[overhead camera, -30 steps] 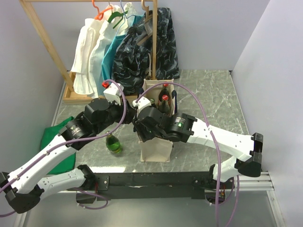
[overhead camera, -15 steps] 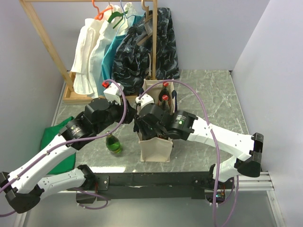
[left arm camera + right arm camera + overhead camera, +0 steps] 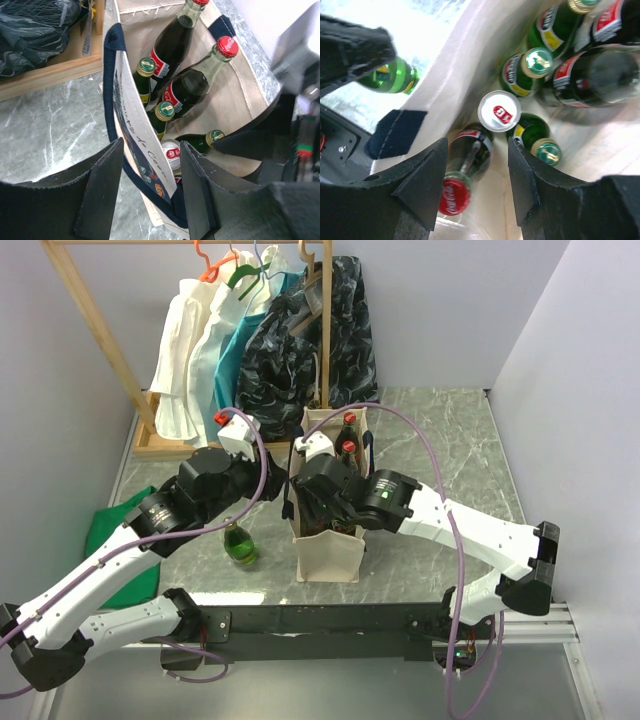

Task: Place the beverage into the canvas bag
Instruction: Place the drink in the canvas bag.

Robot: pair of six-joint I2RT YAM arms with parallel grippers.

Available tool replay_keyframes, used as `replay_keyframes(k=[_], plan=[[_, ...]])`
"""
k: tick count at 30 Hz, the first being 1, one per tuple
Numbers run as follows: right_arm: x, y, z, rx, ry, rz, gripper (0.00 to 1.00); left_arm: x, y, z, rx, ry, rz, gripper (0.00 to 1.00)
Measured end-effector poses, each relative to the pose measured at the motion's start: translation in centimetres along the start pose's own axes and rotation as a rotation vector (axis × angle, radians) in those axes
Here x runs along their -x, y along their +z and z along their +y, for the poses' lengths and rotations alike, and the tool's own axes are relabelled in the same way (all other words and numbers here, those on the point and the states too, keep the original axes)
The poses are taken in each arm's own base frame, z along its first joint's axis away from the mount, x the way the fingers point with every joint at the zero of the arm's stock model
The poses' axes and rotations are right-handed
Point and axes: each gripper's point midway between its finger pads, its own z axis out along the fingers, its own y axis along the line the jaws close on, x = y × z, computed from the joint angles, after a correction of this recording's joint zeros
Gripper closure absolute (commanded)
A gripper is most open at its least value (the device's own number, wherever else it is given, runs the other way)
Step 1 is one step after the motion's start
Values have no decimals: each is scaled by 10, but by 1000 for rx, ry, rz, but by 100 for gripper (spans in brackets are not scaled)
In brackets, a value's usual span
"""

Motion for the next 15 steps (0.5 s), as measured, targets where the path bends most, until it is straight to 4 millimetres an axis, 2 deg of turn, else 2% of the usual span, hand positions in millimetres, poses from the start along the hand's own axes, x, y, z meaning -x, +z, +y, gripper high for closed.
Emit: replay_keyframes(k=[7, 15], plan=[[16, -12, -21, -42, 49, -59, 41, 2, 0, 6, 35, 0, -13, 44], [42, -43, -62, -104, 162, -176, 40, 0, -7, 19, 92, 7, -10, 39]])
